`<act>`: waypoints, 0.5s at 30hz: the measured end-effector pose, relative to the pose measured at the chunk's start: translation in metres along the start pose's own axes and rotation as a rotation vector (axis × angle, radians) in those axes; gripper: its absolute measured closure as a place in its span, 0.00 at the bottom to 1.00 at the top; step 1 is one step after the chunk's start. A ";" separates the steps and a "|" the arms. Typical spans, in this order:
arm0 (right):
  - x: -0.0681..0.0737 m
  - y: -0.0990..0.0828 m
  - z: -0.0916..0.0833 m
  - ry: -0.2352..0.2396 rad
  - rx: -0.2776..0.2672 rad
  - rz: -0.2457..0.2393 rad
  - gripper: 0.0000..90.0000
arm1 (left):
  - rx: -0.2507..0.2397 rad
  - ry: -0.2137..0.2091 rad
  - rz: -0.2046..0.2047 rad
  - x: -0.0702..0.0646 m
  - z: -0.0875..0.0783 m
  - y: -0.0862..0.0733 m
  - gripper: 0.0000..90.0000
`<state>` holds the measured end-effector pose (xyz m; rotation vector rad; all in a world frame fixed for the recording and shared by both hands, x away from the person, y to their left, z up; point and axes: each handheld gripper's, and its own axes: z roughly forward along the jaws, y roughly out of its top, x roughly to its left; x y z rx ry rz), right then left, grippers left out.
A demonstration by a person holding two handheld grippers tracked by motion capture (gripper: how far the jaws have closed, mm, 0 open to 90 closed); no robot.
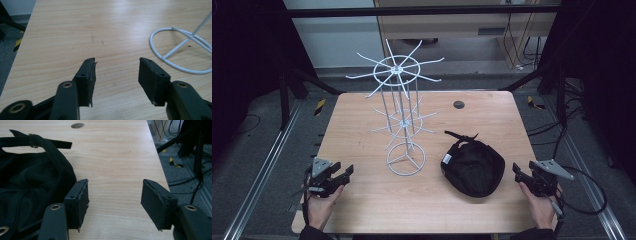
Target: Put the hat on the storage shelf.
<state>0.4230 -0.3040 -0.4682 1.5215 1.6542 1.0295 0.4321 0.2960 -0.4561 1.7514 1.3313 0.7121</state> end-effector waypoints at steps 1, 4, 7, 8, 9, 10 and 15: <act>0.001 0.001 -0.002 0.005 -0.010 -0.002 0.46 | -0.004 -0.006 0.002 -0.004 -0.001 0.001 0.54; 0.005 0.005 -0.006 0.040 -0.022 -0.003 0.48 | -0.009 -0.042 0.004 -0.016 -0.002 0.003 0.56; 0.009 0.007 -0.008 0.059 -0.020 -0.010 0.47 | -0.010 -0.063 0.041 -0.026 0.000 0.006 0.57; 0.013 0.009 -0.009 0.071 -0.022 -0.016 0.47 | -0.019 -0.076 0.078 -0.034 0.000 0.008 0.57; 0.013 0.009 -0.009 0.071 -0.022 -0.016 0.47 | -0.019 -0.076 0.078 -0.034 0.000 0.008 0.56; 0.016 0.012 -0.011 0.075 -0.029 -0.021 0.48 | -0.017 -0.089 0.089 -0.039 0.002 0.009 0.56; 0.019 0.019 -0.015 0.093 -0.043 -0.026 0.48 | 0.014 -0.117 0.119 -0.056 0.009 0.012 0.54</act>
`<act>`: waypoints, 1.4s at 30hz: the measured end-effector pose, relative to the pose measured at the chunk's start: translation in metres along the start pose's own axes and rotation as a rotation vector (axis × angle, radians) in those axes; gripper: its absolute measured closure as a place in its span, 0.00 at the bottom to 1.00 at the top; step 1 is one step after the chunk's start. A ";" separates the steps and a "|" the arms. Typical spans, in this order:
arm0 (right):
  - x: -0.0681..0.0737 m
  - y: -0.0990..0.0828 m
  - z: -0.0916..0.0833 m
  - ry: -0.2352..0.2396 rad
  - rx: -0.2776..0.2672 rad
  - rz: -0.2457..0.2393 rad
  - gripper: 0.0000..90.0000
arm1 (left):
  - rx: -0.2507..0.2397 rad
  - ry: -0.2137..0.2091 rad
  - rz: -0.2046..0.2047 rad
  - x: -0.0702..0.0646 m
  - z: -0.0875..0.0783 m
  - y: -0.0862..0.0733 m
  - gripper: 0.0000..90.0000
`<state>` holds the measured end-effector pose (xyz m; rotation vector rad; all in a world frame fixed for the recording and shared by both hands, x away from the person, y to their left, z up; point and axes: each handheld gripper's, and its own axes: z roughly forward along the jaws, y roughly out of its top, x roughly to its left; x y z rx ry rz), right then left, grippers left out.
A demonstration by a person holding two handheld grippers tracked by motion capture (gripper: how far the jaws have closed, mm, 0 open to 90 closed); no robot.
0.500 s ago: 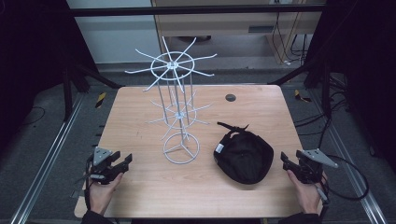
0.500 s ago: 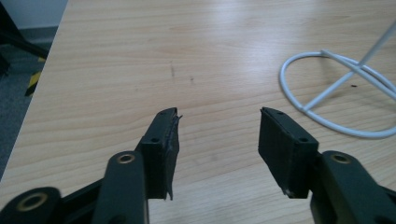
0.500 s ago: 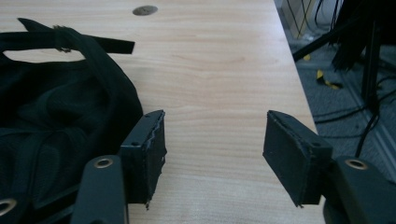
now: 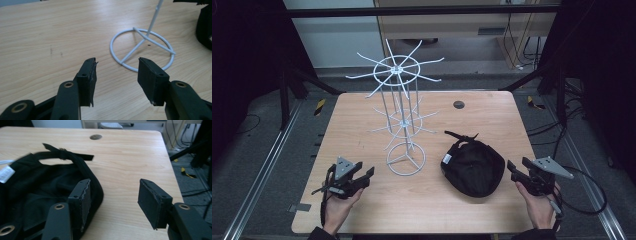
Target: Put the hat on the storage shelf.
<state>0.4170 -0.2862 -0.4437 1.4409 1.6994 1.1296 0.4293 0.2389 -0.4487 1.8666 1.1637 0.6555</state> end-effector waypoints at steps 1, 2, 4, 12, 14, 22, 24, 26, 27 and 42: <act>0.001 0.002 0.000 0.011 0.001 0.000 0.48 | 0.004 -0.010 0.004 -0.004 0.002 0.001 0.54; 0.002 0.004 0.000 0.025 0.010 -0.007 0.48 | 0.002 -0.032 0.004 -0.009 0.003 0.003 0.54; 0.002 0.007 0.001 0.038 0.014 -0.010 0.49 | 0.000 -0.038 0.010 -0.013 0.004 0.004 0.53; 0.003 0.019 -0.002 0.078 -0.001 -0.008 0.50 | -0.016 -0.105 0.030 -0.041 0.012 0.016 0.52; 0.004 0.021 -0.003 0.080 -0.008 -0.013 0.51 | -0.022 -0.120 0.041 -0.048 0.014 0.019 0.52; 0.005 0.025 -0.005 0.088 -0.012 -0.028 0.56 | -0.024 -0.182 0.085 -0.078 0.023 0.032 0.52; 0.006 0.025 -0.002 0.099 -0.003 -0.033 0.58 | -0.027 -0.193 0.098 -0.086 0.025 0.035 0.52; 0.008 0.025 0.000 0.102 0.006 -0.044 0.59 | -0.036 -0.211 0.103 -0.095 0.027 0.039 0.52; 0.009 0.025 0.001 0.108 0.013 -0.046 0.59 | -0.037 -0.222 0.106 -0.099 0.028 0.040 0.52; 0.010 0.016 0.015 0.110 0.054 -0.061 0.54 | -0.009 -0.282 0.103 -0.141 0.064 0.051 0.55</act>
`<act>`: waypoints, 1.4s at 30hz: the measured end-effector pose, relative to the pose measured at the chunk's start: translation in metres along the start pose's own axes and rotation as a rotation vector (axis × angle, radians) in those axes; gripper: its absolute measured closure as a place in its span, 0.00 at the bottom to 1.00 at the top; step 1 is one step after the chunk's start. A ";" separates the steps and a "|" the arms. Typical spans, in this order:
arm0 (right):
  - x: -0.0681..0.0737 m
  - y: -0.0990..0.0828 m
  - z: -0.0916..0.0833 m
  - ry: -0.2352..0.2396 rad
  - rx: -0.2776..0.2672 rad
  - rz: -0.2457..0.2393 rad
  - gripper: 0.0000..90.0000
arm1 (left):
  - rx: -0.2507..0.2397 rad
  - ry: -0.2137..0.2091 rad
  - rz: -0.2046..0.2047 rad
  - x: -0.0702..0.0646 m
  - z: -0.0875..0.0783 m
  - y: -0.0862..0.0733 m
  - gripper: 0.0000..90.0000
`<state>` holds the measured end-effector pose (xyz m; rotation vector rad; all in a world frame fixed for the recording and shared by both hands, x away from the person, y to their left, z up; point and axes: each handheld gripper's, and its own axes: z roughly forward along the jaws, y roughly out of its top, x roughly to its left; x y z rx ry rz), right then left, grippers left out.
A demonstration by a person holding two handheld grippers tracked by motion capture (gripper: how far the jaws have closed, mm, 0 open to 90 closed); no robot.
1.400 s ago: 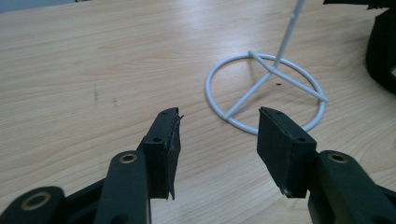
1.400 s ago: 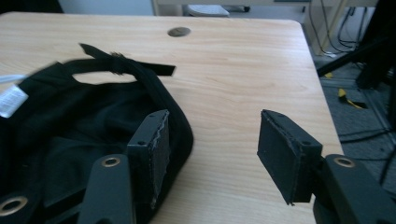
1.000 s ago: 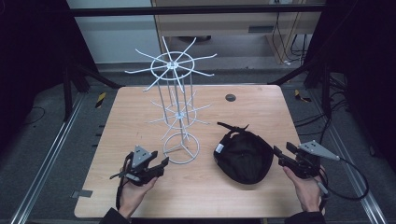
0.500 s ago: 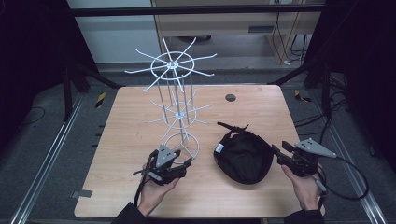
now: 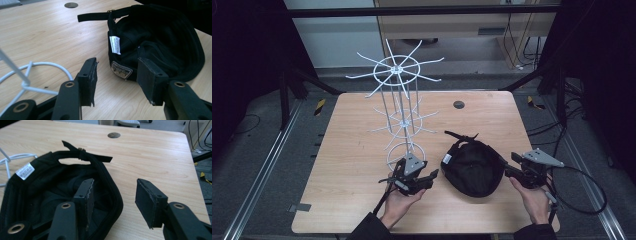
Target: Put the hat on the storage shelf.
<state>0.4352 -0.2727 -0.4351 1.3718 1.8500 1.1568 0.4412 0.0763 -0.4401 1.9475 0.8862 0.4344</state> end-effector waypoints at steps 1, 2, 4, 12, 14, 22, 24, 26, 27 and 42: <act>0.000 -0.001 0.002 -0.001 0.005 -0.009 0.54 | 0.001 0.002 -0.004 0.000 0.003 0.000 0.56; 0.000 -0.001 0.003 -0.003 0.009 -0.017 0.53 | 0.009 0.006 -0.009 -0.001 0.008 0.002 0.56; 0.000 -0.002 0.005 -0.003 0.013 -0.018 0.53 | 0.013 0.018 -0.007 -0.001 0.016 0.004 0.56; -0.005 -0.009 0.014 -0.004 0.053 -0.002 0.54 | 0.050 0.017 -0.041 -0.004 0.044 0.007 0.57; -0.006 -0.010 0.016 0.002 0.062 0.003 0.55 | 0.063 0.018 -0.041 -0.005 0.050 0.006 0.57; -0.006 -0.016 0.027 0.006 0.115 0.012 0.63 | 0.118 0.018 -0.073 -0.006 0.067 0.001 0.66; -0.006 -0.017 0.029 0.007 0.127 0.009 0.66 | 0.128 0.019 -0.071 -0.007 0.069 0.000 0.70; -0.005 -0.018 0.031 0.014 0.139 0.013 0.69 | 0.134 0.021 -0.072 -0.007 0.070 -0.001 0.73; -0.004 -0.018 0.032 0.011 0.140 0.000 0.70 | 0.133 0.018 -0.076 -0.006 0.070 -0.001 0.74; 0.004 -0.007 0.023 0.006 0.098 0.006 0.93 | 0.124 0.009 -0.108 -0.008 0.072 -0.004 0.90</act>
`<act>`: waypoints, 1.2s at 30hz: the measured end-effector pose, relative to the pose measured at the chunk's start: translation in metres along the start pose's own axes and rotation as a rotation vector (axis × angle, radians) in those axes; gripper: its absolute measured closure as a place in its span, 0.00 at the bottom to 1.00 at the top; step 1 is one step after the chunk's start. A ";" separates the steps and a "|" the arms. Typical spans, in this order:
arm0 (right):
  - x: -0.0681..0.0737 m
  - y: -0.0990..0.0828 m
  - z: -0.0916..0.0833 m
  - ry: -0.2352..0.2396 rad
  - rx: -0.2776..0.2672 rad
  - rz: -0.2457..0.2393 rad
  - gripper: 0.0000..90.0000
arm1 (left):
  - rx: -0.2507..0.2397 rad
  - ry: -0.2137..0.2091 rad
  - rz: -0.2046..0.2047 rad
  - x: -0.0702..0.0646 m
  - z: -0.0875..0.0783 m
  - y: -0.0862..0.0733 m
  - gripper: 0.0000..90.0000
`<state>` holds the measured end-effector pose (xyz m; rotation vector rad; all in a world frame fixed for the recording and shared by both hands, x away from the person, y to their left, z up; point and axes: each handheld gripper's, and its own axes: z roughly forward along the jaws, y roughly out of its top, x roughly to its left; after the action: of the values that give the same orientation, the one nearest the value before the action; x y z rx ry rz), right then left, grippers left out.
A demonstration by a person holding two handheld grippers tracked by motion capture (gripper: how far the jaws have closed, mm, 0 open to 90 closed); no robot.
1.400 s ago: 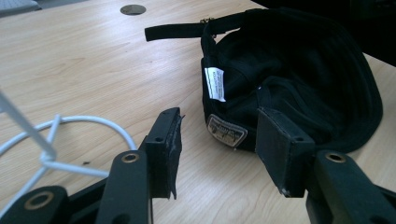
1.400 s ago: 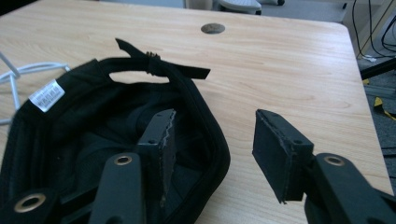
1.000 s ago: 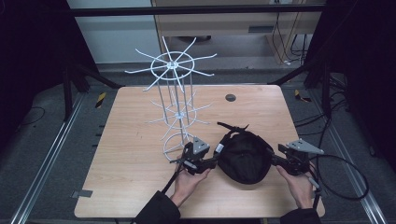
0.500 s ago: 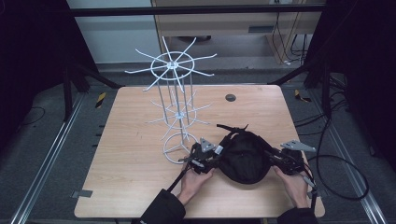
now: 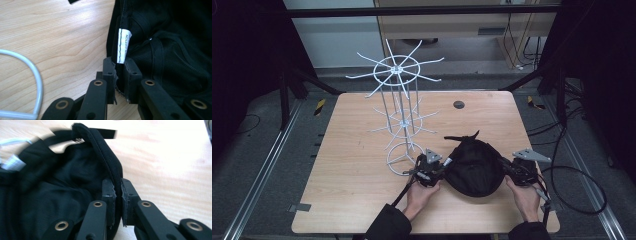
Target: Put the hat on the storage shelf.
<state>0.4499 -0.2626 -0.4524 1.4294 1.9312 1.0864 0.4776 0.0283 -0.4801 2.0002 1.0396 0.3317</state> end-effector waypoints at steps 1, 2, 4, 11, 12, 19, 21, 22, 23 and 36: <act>0.002 0.002 -0.004 0.010 -0.025 -0.013 0.93 | 0.000 0.002 0.004 0.000 0.000 0.000 0.90; 0.005 0.004 -0.008 0.018 -0.039 -0.012 0.93 | -0.005 0.001 0.002 -0.001 0.001 0.001 0.90; 0.010 0.008 -0.016 0.034 -0.078 -0.039 0.93 | -0.011 0.008 0.002 -0.002 0.003 0.002 0.91; 0.029 0.021 -0.039 0.104 -0.188 -0.133 0.94 | -0.028 0.012 -0.014 -0.004 0.013 0.007 0.91; 0.031 0.021 -0.040 0.114 -0.191 -0.137 0.94 | -0.034 0.014 -0.019 -0.004 0.015 0.007 0.91; 0.043 0.019 -0.041 0.137 -0.188 -0.179 0.93 | -0.062 -0.010 -0.044 0.002 0.030 0.011 0.90; 0.044 0.018 -0.040 0.141 -0.185 -0.180 0.93 | -0.062 -0.012 -0.034 0.004 0.032 0.011 0.89; 0.044 0.017 -0.040 0.137 -0.186 -0.178 0.93 | -0.062 -0.012 -0.034 0.004 0.032 0.011 0.88; 0.043 0.017 -0.040 0.135 -0.186 -0.174 0.93 | -0.060 -0.015 -0.035 0.005 0.031 0.011 0.86; 0.035 0.019 -0.049 0.021 -0.209 -0.156 0.94 | -0.057 -0.041 0.047 -0.006 -0.006 0.006 0.67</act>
<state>0.4110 -0.2415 -0.4070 1.1405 1.8471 1.1941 0.4737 0.0248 -0.4708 1.9750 0.9486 0.3405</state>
